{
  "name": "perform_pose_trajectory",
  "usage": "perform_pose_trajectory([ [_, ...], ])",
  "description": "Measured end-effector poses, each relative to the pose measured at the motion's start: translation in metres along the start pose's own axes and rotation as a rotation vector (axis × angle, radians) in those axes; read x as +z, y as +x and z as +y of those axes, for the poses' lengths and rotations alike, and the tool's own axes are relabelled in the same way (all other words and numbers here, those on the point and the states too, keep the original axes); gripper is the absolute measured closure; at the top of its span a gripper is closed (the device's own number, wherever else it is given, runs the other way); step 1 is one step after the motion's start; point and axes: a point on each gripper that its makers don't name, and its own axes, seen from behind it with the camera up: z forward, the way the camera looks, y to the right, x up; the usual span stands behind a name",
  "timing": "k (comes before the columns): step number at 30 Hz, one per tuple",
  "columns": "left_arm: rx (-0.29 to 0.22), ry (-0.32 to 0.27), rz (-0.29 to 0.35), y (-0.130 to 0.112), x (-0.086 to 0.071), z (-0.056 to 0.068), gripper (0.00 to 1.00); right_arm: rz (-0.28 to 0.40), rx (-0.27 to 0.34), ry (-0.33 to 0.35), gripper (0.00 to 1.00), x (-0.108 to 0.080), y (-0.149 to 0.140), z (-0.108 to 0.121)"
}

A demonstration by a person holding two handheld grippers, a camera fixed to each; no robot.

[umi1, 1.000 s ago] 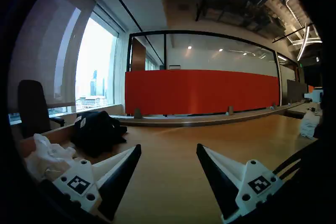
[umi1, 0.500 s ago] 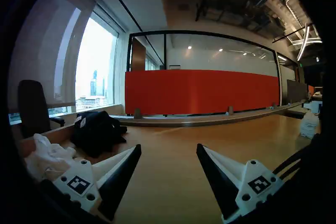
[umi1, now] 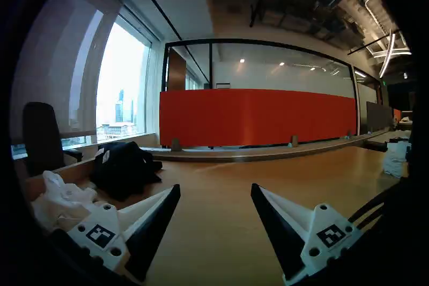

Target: Fold towel

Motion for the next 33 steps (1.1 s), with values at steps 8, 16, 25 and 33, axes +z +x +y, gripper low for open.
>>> perform_pose_trajectory([
  [8, 0.0, 0.0, 0.0, -0.0001, -0.0005, 0.0005, 0.02, 0.003, 0.008, 0.003, 0.01, 0.0007, -0.0047, -0.0005],
  [16, 0.0, 0.0, 0.0, 0.0003, -0.0004, 0.0005, 0.02, 0.021, 0.007, 0.007, 0.01, -0.0025, -0.0029, -0.0033],
  [25, 0.0, 0.0, 0.0, 0.0007, -0.0008, 0.0, 0.02, 0.028, 0.01, 0.014, 0.01, -0.0064, 0.0007, -0.0052],
  [33, 0.0, 0.0, 0.0, 0.0015, -0.0007, 0.0006, 0.02, 0.029, 0.011, 0.015, 0.01, -0.0069, 0.0007, -0.0057],
])
